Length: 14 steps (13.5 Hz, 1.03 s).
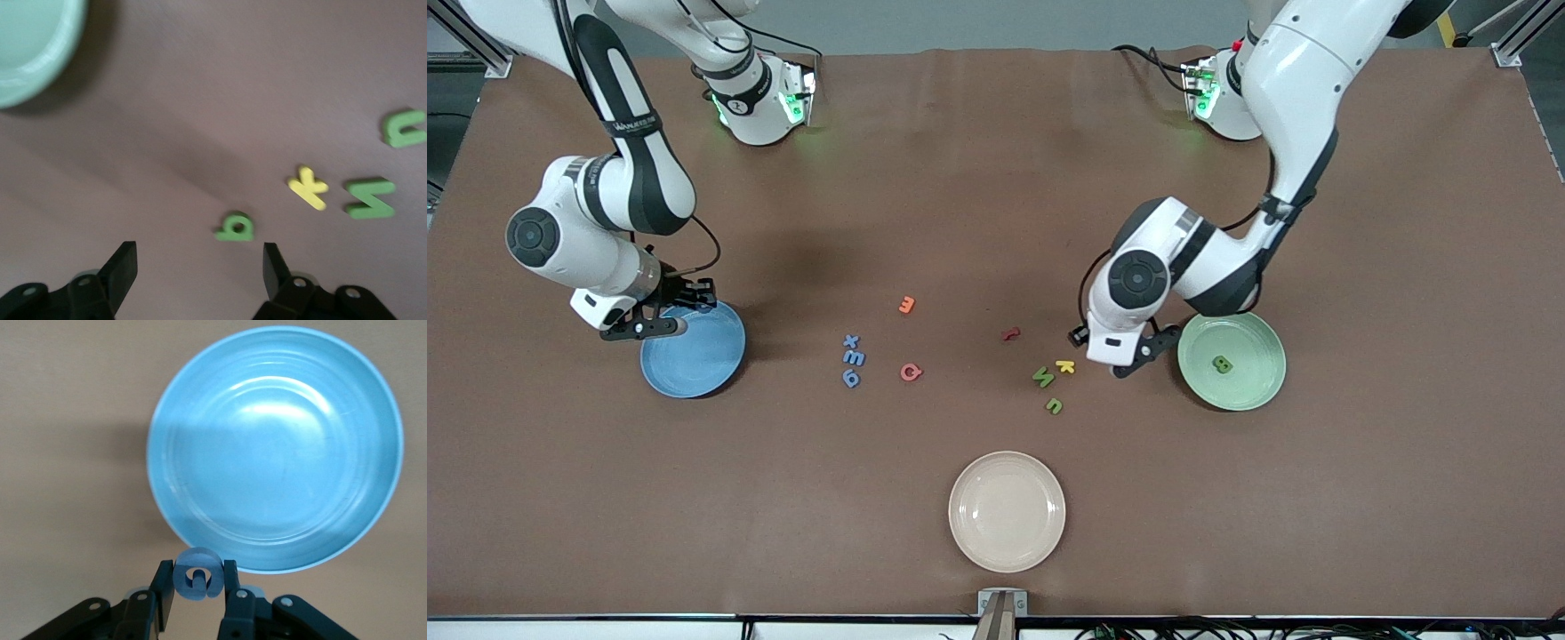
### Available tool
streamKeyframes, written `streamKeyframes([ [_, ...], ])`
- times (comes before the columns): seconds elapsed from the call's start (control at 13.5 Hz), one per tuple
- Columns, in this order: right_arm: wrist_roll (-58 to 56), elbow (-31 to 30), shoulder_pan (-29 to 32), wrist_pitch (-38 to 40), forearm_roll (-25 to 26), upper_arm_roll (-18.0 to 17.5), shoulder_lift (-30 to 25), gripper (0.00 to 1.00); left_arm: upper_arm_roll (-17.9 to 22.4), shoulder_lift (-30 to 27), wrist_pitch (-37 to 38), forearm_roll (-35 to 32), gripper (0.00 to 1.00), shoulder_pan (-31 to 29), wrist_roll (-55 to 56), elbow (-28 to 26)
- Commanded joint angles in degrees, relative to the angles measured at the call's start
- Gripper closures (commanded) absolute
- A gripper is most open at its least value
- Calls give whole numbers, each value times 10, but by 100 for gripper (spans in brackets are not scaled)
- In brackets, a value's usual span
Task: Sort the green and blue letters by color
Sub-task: 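Release the G on the blue plate while the left gripper grasps green 9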
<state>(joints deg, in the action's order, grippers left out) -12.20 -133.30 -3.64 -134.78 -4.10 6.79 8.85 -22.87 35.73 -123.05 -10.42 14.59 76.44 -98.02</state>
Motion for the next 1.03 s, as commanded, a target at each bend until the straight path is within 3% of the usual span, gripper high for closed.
streamKeyframes([
  [0.0,-26,-20,28,-53,13,-11,8,84,6,23,-61,-53,18,30,119,-11],
  [0.22,-48,-20,43,-102,16,-11,41,84,5,43,-63,-119,21,33,193,-15],
  [0.59,-83,-35,61,-158,16,-12,74,82,5,51,-76,-119,26,31,246,-17],
  [0.74,-82,-37,60,-158,16,-12,76,77,5,58,-85,-119,30,29,266,-17],
  [0.81,-82,-37,60,-156,16,-12,76,72,5,58,-86,-119,31,30,275,-16],
  [0.89,-82,-37,60,-156,16,-12,76,58,5,58,-87,-119,31,30,283,-17],
  [0.96,-82,-37,59,-156,16,-12,76,28,5,58,-87,-118,31,29,289,-18],
])
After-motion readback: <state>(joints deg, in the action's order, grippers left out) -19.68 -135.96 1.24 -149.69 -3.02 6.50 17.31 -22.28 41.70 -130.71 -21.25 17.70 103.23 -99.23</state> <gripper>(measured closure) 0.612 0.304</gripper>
